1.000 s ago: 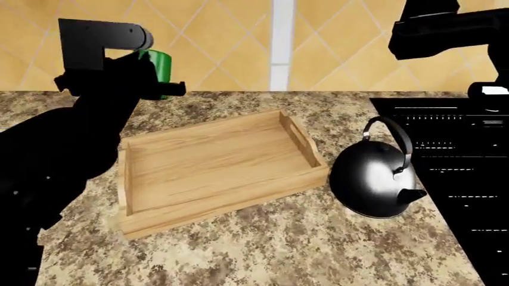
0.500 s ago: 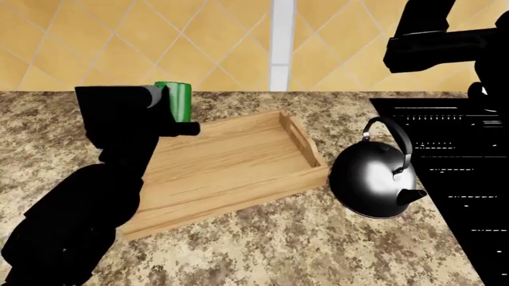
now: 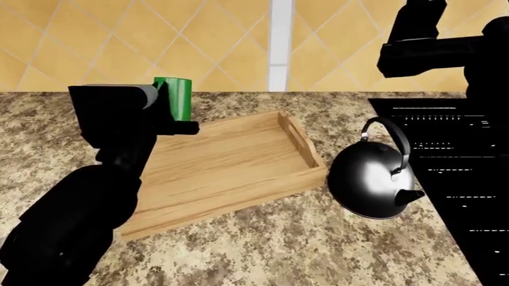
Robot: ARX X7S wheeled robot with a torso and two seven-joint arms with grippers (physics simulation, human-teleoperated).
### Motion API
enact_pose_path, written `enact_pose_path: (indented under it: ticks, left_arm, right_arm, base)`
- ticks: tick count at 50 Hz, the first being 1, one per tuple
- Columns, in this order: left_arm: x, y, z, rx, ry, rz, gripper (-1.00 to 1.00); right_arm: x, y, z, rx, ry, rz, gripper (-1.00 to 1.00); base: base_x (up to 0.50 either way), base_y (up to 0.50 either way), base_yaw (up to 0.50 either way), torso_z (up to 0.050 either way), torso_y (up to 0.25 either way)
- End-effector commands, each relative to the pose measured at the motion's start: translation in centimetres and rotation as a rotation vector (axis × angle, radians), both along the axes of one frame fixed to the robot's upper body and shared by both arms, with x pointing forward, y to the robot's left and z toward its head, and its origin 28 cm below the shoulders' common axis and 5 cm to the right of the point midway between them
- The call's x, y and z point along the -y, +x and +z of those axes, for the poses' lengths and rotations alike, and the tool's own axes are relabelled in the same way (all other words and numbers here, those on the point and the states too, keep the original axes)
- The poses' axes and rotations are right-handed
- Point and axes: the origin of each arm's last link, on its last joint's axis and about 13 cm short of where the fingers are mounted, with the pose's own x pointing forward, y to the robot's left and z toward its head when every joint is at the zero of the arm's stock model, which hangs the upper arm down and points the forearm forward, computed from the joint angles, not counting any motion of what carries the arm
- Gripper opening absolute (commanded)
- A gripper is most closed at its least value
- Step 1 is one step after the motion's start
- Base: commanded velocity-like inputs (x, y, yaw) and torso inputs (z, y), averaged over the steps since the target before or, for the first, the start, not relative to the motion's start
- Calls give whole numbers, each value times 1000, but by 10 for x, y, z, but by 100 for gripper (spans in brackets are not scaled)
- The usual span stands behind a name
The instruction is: Pick the kettle from the counter and place it on the tray. Then pick the mug from the cabinet and place it on the tray. Then close the cabinet doors.
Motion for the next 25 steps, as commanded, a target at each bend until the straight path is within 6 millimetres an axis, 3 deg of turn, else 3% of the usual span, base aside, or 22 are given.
enact_pose_path:
  ticks: [1, 8, 12, 17, 25]
  left_arm:
    - [-4, -19, 16, -34, 53, -37, -100]
    - [-8, -30, 65, 38, 101, -42, -100]
    - [-11, -32, 76, 53, 130, -35, -100]
    - [-13, -30, 69, 41, 164, -20, -100]
    - [-17, -28, 38, -29, 208, -17, -100]
  right_arm:
    - [-1, 1, 1, 3, -2, 1, 100]
    - [-1, -1, 3, 6, -4, 3, 100]
    - [-1, -2, 3, 7, -5, 3, 100]
    - [-1, -3, 3, 9, -4, 4, 100]
    - [0, -1, 1, 4, 1, 2, 100]
  base:
    - [0, 0, 0, 0, 0]
    - [0, 0, 0, 0, 0]
    - [0, 0, 0, 0, 0]
    - [0, 0, 0, 0, 0]
    - [0, 0, 0, 0, 0]
